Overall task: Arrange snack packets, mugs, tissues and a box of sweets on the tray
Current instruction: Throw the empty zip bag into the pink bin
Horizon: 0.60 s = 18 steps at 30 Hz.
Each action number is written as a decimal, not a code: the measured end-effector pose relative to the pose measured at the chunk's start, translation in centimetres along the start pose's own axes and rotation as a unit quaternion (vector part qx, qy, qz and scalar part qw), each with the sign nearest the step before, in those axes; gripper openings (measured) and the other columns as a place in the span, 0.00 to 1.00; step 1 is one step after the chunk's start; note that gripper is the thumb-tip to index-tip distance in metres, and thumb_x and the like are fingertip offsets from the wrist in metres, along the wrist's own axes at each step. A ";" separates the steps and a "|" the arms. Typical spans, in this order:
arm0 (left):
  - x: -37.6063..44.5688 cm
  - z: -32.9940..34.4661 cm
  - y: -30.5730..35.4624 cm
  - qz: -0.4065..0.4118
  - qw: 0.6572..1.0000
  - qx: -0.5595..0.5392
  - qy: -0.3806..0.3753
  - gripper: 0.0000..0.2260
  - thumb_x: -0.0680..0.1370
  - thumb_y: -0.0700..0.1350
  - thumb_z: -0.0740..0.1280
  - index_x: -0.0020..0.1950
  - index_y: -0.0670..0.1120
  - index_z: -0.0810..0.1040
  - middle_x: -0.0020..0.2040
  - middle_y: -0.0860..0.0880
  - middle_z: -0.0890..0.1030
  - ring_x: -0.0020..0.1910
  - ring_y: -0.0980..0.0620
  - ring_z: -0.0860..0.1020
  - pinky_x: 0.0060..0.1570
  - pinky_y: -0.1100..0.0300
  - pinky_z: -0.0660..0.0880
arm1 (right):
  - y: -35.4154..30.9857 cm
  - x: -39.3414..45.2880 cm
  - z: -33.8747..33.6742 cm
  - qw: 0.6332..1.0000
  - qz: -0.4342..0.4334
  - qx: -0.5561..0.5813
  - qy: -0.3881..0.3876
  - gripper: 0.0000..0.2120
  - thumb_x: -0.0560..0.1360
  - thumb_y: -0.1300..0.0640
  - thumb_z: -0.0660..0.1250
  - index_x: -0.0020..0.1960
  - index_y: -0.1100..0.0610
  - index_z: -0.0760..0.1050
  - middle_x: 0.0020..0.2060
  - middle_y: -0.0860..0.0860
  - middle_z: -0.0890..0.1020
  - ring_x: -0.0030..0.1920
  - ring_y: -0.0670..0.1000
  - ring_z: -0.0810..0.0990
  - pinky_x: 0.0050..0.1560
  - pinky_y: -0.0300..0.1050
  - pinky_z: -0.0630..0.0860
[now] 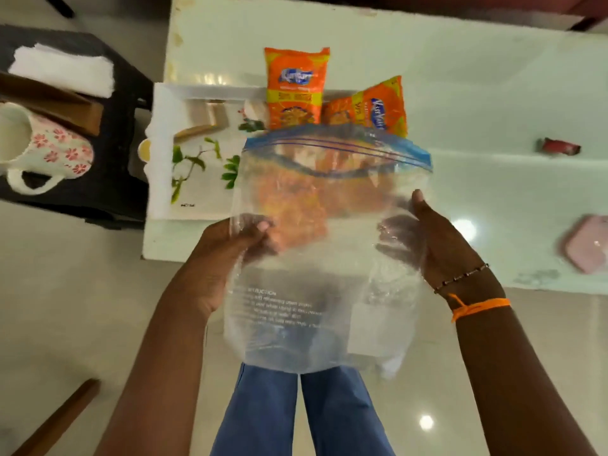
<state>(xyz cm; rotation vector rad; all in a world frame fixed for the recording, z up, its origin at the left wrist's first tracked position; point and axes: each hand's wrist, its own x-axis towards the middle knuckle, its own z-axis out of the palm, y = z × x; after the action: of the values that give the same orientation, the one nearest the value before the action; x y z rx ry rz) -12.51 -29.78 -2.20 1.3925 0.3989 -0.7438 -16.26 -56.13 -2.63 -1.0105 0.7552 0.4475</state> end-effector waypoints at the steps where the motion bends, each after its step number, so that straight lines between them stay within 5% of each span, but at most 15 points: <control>1: 0.2 1.5 0.1 0.000 1.000 -0.015 0.010 0.04 0.73 0.40 0.65 0.44 0.45 0.79 0.28 0.53 0.82 0.30 0.58 0.81 0.37 0.66 0.79 | 0.4 -0.7 -1.5 0.999 -0.004 -0.026 0.031 0.21 0.78 0.49 0.56 0.67 0.58 0.67 0.26 0.47 0.82 0.29 0.45 0.82 0.34 0.39 0.82; 5: 1.5 7.1 0.3 0.000 0.998 0.036 0.044 0.11 0.78 0.38 0.61 0.59 0.46 0.73 0.27 0.54 0.82 0.28 0.57 0.80 0.30 0.63 0.79 | 2.6 -4.7 -6.8 0.984 -0.129 -0.016 0.123 0.24 0.73 0.72 0.61 0.60 0.48 0.66 0.28 0.47 0.82 0.34 0.44 0.82 0.36 0.37 0.81; 8: 2.3 10.6 0.1 0.039 0.995 0.091 -0.013 0.21 0.78 0.34 0.59 0.65 0.55 0.65 0.32 0.53 0.83 0.30 0.55 0.81 0.30 0.60 0.80 | 3.8 -7.8 -10.5 0.964 -0.194 -0.052 0.175 0.28 0.72 0.74 0.61 0.57 0.42 0.71 0.37 0.45 0.80 0.39 0.46 0.77 0.43 0.35 0.79; 10: 2.6 12.3 0.0 0.061 0.983 0.142 -0.102 0.22 0.76 0.32 0.60 0.63 0.55 0.71 0.35 0.54 0.82 0.33 0.57 0.80 0.34 0.63 0.79 | 4.5 -9.6 -12.5 0.952 -0.194 -0.127 0.201 0.27 0.70 0.69 0.67 0.58 0.41 0.73 0.41 0.44 0.75 0.40 0.45 0.74 0.48 0.35 0.76; 14: 2.4 16.2 -0.2 0.052 0.919 0.291 -0.261 0.28 0.64 0.41 0.72 0.61 0.59 0.73 0.45 0.55 0.76 0.39 0.65 0.77 0.44 0.73 0.74 | 5.8 -13.4 -15.6 0.938 -0.131 -0.189 0.260 0.41 0.55 0.55 0.77 0.66 0.45 0.68 0.45 0.47 0.71 0.43 0.40 0.74 0.44 0.26 0.74; 16: 2.3 18.6 -0.5 0.030 0.873 0.399 -0.279 0.38 0.59 0.40 0.75 0.66 0.59 0.66 0.46 0.55 0.74 0.38 0.66 0.78 0.40 0.75 0.74 | 6.8 -15.2 -17.0 0.906 -0.081 -0.291 0.298 0.44 0.55 0.55 0.79 0.68 0.48 0.66 0.48 0.50 0.71 0.49 0.48 0.71 0.51 0.34 0.70; 18: 2.1 21.2 -1.2 0.047 0.806 0.518 -0.281 0.37 0.61 0.38 0.77 0.66 0.54 0.69 0.44 0.56 0.75 0.38 0.62 0.77 0.38 0.76 0.71 | 7.6 -16.8 -18.1 0.869 -0.049 -0.362 0.333 0.36 0.56 0.52 0.79 0.63 0.52 0.73 0.44 0.52 0.73 0.52 0.56 0.70 0.53 0.43 0.67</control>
<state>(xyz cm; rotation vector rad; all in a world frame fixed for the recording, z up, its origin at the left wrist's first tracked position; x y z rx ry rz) -15.34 -50.87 -1.01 2.0527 -0.6680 -1.3362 -38.87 -68.41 -0.36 -1.9610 1.1794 0.2849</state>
